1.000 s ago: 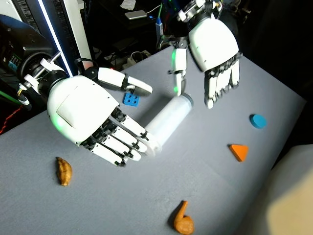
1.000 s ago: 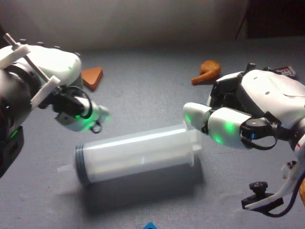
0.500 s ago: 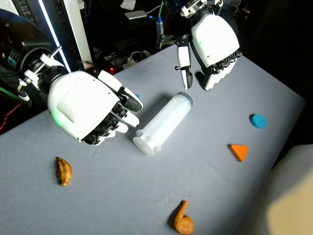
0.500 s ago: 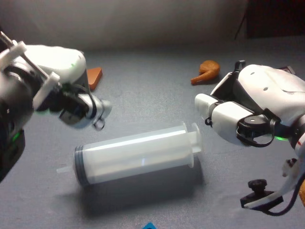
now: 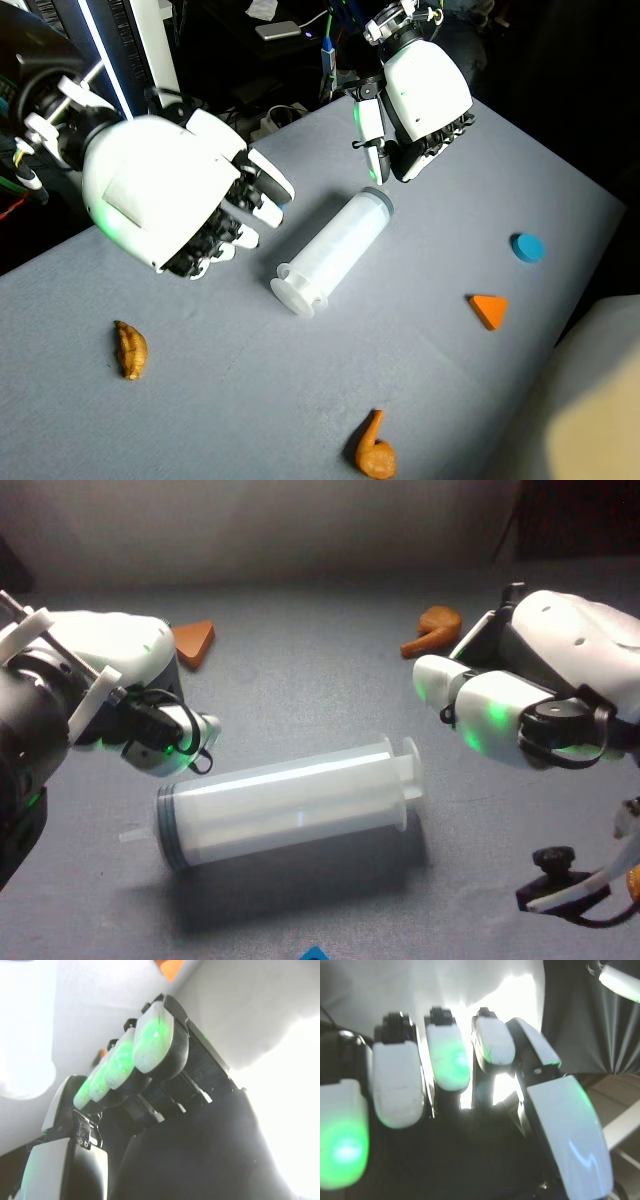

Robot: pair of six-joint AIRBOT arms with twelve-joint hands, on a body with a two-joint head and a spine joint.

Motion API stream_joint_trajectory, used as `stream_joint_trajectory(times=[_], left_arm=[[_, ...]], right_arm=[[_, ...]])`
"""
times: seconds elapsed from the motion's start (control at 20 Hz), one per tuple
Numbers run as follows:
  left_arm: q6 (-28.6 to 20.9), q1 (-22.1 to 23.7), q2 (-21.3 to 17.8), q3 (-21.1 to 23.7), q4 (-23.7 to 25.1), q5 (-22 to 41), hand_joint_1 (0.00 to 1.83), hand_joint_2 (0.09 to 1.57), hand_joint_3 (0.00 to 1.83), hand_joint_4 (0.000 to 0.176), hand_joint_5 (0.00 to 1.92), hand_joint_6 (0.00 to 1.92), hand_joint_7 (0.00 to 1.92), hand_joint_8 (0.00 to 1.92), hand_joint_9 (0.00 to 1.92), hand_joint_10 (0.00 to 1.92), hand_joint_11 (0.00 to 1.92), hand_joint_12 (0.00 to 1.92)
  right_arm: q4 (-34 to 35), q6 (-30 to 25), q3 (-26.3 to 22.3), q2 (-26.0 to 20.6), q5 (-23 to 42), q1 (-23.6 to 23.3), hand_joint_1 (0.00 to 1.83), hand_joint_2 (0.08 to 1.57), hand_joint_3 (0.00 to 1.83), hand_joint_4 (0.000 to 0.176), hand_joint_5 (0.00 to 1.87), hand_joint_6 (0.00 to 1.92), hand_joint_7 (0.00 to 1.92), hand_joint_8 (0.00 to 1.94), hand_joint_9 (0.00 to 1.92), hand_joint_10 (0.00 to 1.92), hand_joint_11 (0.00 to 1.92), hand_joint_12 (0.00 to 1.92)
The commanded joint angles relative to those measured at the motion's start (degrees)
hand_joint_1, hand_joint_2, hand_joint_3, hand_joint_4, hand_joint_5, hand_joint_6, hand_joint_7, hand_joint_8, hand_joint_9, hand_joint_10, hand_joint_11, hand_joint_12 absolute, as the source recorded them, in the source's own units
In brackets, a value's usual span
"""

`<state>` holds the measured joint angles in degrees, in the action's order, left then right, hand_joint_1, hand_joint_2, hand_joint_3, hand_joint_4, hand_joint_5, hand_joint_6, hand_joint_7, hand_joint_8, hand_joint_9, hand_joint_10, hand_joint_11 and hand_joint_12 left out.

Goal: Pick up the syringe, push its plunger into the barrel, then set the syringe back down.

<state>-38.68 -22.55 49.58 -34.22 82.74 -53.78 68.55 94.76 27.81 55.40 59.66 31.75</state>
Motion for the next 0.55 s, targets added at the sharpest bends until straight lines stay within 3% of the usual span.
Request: stream_joint_trajectory(times=[0.0, 0.25, 0.5], left_arm=[[-1.53, 0.05, -0.25, 0.09, 5.03, -1.26, 0.5, 1.39, 0.0, 0.0, 1.29, 1.92, 1.4, 1.92, 1.43, 1.92, 1.46, 1.92], [-0.06, 1.05, -0.22, -0.14, 5.38, -0.99, 0.53, 1.39, 0.0, 0.0, 1.28, 1.92, 1.37, 1.92, 1.42, 1.92, 1.48, 1.92], [-0.04, 1.05, -0.22, -0.05, 5.39, -1.02, 0.54, 1.4, 0.0, 0.0, 1.28, 1.92, 1.38, 1.92, 1.43, 1.92, 1.49, 1.92]], right_arm=[[-4.72, -1.05, -0.23, -0.6, 2.69, -1.03, 0.33, 1.51, 0.0, 0.176, 1.3, 1.92, 1.47, 1.94, 1.64, 1.92, 1.78, 1.92], [-11.65, -5.6, -0.28, -3.77, -1.3, -0.85, 0.36, 1.5, 0.0, 0.176, 1.29, 1.92, 1.45, 1.94, 1.61, 1.92, 1.75, 1.92], [-15.3, -6.71, -0.28, -7.04, -7.51, -0.14, 0.41, 1.5, 0.0, 0.176, 1.28, 1.92, 1.45, 1.94, 1.62, 1.92, 1.76, 1.92]])
